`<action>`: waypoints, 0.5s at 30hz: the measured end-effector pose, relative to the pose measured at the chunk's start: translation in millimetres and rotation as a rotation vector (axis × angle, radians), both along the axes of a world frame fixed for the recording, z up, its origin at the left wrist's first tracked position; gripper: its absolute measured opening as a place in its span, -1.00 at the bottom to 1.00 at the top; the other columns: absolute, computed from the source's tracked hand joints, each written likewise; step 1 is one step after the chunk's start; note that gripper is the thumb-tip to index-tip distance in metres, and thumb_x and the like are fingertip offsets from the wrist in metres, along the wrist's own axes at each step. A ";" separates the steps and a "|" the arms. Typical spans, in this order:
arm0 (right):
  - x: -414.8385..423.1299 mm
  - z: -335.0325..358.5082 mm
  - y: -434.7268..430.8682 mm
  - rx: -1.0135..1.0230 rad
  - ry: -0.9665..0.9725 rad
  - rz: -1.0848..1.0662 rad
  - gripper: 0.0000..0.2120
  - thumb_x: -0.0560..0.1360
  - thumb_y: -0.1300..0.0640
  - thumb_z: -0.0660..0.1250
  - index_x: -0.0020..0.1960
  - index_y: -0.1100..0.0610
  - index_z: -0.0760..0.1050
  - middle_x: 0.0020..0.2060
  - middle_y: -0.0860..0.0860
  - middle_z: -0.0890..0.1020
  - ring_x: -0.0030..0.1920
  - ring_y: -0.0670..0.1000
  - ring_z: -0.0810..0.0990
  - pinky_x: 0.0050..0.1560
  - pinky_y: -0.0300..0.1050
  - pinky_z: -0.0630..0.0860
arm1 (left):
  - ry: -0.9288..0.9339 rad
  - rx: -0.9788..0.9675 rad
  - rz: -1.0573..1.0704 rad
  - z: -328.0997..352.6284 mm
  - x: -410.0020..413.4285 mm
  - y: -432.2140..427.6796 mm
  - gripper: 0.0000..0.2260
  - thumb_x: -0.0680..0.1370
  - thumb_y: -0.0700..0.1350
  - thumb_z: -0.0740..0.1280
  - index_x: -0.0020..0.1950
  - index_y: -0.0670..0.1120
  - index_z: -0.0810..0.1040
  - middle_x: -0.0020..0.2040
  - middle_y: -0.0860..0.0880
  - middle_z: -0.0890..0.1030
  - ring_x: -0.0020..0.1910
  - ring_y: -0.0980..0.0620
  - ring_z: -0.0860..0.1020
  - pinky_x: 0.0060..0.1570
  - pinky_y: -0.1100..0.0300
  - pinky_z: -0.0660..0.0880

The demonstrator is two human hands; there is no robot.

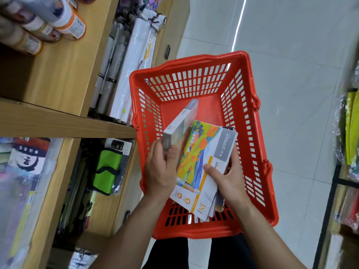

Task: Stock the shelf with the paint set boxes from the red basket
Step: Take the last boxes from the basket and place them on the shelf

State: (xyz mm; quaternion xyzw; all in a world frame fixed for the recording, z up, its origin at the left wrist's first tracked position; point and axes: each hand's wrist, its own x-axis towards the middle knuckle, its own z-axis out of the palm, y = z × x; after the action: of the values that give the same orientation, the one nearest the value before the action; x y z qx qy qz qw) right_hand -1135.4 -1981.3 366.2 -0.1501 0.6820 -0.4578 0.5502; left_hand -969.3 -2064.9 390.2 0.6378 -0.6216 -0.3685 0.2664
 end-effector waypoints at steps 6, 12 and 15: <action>-3.2 3.9 -3.7 -0.006 -0.013 0.030 -0.22 0.52 0.35 0.52 0.60 -0.01 0.26 0.29 -0.01 0.69 0.18 -0.02 0.74 0.00 -0.10 0.73 | -0.022 0.168 -0.077 -2.7 -10.9 8.0 -0.49 0.45 -0.14 0.50 0.39 -0.13 0.54 0.26 -0.05 0.62 0.20 -0.03 0.63 0.19 -0.02 0.59; -8.3 10.0 -11.5 -0.049 -0.031 0.047 -0.29 0.51 0.36 0.51 0.56 0.03 0.33 0.25 -0.03 0.71 0.18 0.01 0.74 0.00 -0.11 0.72 | -0.025 0.285 0.078 9.9 -15.7 6.9 -0.51 0.46 0.00 0.46 0.40 0.01 0.60 0.13 -0.01 0.63 0.13 0.04 0.62 0.23 0.00 0.57; -12.0 25.8 -12.8 -0.066 -0.026 0.046 -0.27 0.45 0.24 0.53 0.54 -0.01 0.34 0.25 -0.03 0.71 0.18 0.02 0.75 0.00 -0.06 0.72 | 0.024 0.205 0.075 31.2 -18.6 7.0 -0.58 0.47 0.14 0.39 0.30 0.05 0.66 0.09 0.20 0.65 0.15 0.15 0.60 0.22 0.09 0.55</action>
State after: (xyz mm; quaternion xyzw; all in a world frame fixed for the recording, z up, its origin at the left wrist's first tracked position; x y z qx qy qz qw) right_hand -1147.4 -1994.1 391.9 -0.1781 0.6556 -0.4691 0.5643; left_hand -987.9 -2057.9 421.4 0.6799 -0.5532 -0.4276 0.2209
